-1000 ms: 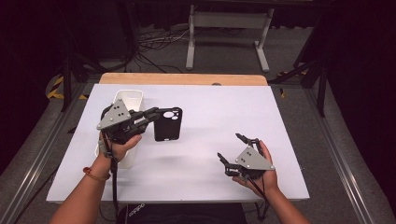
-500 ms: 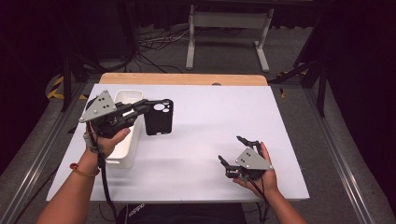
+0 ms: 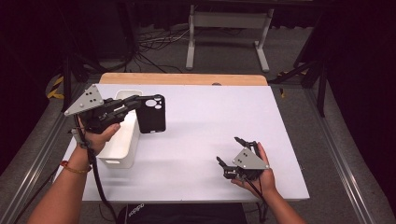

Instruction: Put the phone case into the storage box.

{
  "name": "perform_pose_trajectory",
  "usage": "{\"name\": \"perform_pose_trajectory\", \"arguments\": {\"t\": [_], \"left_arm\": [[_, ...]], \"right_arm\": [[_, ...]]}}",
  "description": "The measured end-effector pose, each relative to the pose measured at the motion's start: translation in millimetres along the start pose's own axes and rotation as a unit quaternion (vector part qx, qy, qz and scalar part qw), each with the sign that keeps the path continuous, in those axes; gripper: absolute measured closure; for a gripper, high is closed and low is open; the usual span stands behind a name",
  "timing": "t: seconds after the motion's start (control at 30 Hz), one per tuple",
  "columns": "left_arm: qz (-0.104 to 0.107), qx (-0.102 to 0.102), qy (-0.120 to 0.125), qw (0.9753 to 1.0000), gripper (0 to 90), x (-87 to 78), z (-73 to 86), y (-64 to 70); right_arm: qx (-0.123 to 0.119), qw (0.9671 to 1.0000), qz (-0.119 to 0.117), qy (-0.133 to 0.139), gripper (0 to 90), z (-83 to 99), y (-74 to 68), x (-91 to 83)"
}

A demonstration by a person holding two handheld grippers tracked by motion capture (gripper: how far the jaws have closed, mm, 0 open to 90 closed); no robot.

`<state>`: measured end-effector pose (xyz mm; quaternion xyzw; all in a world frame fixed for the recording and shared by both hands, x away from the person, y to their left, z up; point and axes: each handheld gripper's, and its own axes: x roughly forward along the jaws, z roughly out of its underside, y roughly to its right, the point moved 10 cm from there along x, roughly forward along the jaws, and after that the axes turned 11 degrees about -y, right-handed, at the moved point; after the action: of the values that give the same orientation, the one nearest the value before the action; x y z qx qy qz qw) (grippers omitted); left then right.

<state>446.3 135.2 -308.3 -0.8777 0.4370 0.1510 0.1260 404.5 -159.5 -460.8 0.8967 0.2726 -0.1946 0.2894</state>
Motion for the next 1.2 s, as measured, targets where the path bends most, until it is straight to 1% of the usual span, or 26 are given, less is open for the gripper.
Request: {"name": "perform_pose_trajectory", "arguments": {"t": [0.03, 0.1, 0.13, 0.17, 0.3, 0.33, 0.4, 0.43, 0.47, 0.5, 0.6, 0.7, 0.73, 0.83, 0.93, 1.0, 1.13, 1.2], "left_arm": [[-0.002, 0.003, -0.001, 1.0000, 81.9, 0.6, -1.3, -0.8], [-0.005, 0.001, 0.001, 1.0000, 82.0, 2.3, -2.4, -2.7], [-0.006, 0.003, -0.004, 1.0000, 82.0, 2.8, -1.8, -4.3], [-0.008, 0.004, -0.001, 1.0000, 82.0, 3.2, -2.3, -5.5], [-0.001, 0.012, 0.002, 0.9999, 82.0, 2.0, -2.1, -9.3], [-0.002, 0.010, 0.002, 0.9999, 82.0, 1.9, -1.9, -11.0], [-0.011, 0.009, -0.002, 0.9999, 82.0, 1.5, -1.2, -15.9], [-0.011, 0.009, -0.002, 0.9999, 82.0, 1.5, -1.2, -15.9], [-0.017, 0.008, -0.003, 0.9998, 82.0, 0.3, -0.9, -20.6], [-0.017, 0.004, -0.005, 0.9998, 82.0, -0.4, -0.5, -22.5], [-0.029, -0.001, -0.002, 0.9996, 82.0, -2.5, -1.1, -32.5], [-0.034, -0.003, -0.005, 0.9994, 82.0, -4.6, -2.8, -40.4], [-0.034, -0.003, -0.005, 0.9994, 82.0, -4.6, -2.8, -40.4], [-0.039, -0.005, -0.005, 0.9992, 82.0, -7.2, -5.2, -47.3], [-0.043, -0.008, 0.003, 0.9990, 82.0, -8.8, -6.5, -52.6], [-0.049, -0.008, -0.003, 0.9988, 82.0, -10.3, -5.1, -56.5], [-0.056, -0.012, 0.003, 0.9984, 82.0, -14.3, -6.1, -63.6], [-0.057, -0.012, 0.000, 0.9983, 82.0, -15.5, -6.0, -65.3]], "right_arm": [[0.000, 1.0000, 0.000, 0.000, 14.0, 0.1, 0.2, 0.0], [0.002, 1.0000, -0.001, -0.001, 14.0, 0.5, 0.5, 0.2], [0.002, 1.0000, -0.001, -0.001, 14.0, 0.6, 0.6, 0.3], [0.002, 1.0000, -0.002, 0.000, 14.0, 0.4, 0.3, 0.1], [0.001, 1.0000, -0.003, 0.001, 14.0, -0.2, 0.0, -1.5], [0.000, 1.0000, -0.003, 0.002, 14.0, -0.3, -0.1, -1.9], [-0.001, 1.0000, -0.002, 0.003, 14.0, -0.5, -0.3, -2.6], [-0.001, 1.0000, -0.003, 0.004, 14.0, -0.9, -0.5, -3.0], [-0.001, 1.0000, -0.002, 0.006, 14.0, -1.4, -0.2, -3.4], [-0.001, 1.0000, -0.002, 0.006, 14.0, -1.4, -0.2, -3.4], [0.002, 1.0000, -0.003, 0.007, 14.0, -2.1, 0.1, -4.0], [0.002, 1.0000, -0.002, 0.007, 14.0, -1.8, 0.5, -3.7], [0.002, 1.0000, -0.002, 0.006, 14.0, -1.7, 0.6, -3.7], [0.003, 1.0000, -0.003, 0.005, 14.0, -1.3, 0.7, -4.0], [0.005, 1.0000, -0.004, 0.005, 14.1, -0.1, 1.3, -3.9], [0.005, 1.0000, -0.004, 0.004, 14.1, 0.0, 1.7, -3.8], [0.006, 1.0000, -0.002, 0.005, 14.1, 0.1, 2.5, -4.2], [0.005, 1.0000, -0.001, 0.003, 14.1, 0.3, 2.3, -4.1]]}}
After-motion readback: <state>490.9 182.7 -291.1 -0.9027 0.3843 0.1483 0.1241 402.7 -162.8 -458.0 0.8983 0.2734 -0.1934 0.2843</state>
